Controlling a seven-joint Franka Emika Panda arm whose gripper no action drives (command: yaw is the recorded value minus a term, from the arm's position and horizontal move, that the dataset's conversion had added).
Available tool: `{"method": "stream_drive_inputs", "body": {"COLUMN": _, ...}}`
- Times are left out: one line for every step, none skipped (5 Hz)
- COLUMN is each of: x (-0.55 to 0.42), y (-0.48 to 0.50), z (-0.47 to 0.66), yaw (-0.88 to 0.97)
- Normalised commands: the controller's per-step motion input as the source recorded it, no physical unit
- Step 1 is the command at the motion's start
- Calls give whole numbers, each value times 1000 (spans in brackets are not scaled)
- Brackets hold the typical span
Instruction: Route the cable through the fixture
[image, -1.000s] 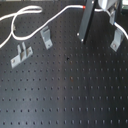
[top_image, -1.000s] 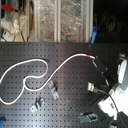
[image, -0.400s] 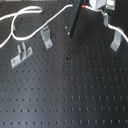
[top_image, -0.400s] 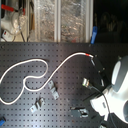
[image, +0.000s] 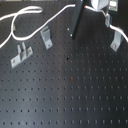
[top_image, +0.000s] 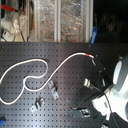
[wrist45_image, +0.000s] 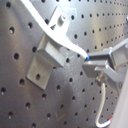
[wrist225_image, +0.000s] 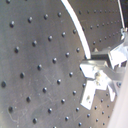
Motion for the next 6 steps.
{"method": "stream_drive_inputs", "body": {"x": 0, "y": 0, "z": 0, "yaw": 6}}
{"method": "stream_drive_inputs", "body": {"x": 49, "y": -96, "z": 65, "yaw": -237}}
{"method": "stream_drive_inputs", "body": {"x": 3, "y": 1, "z": 397, "yaw": -137}}
{"method": "stream_drive_inputs", "body": {"x": 8, "y": 5, "z": 0, "yaw": 0}}
{"method": "stream_drive_inputs", "body": {"x": -54, "y": 349, "z": 144, "yaw": 300}}
{"method": "stream_drive_inputs", "body": {"x": -67, "y": 143, "z": 24, "yaw": 129}}
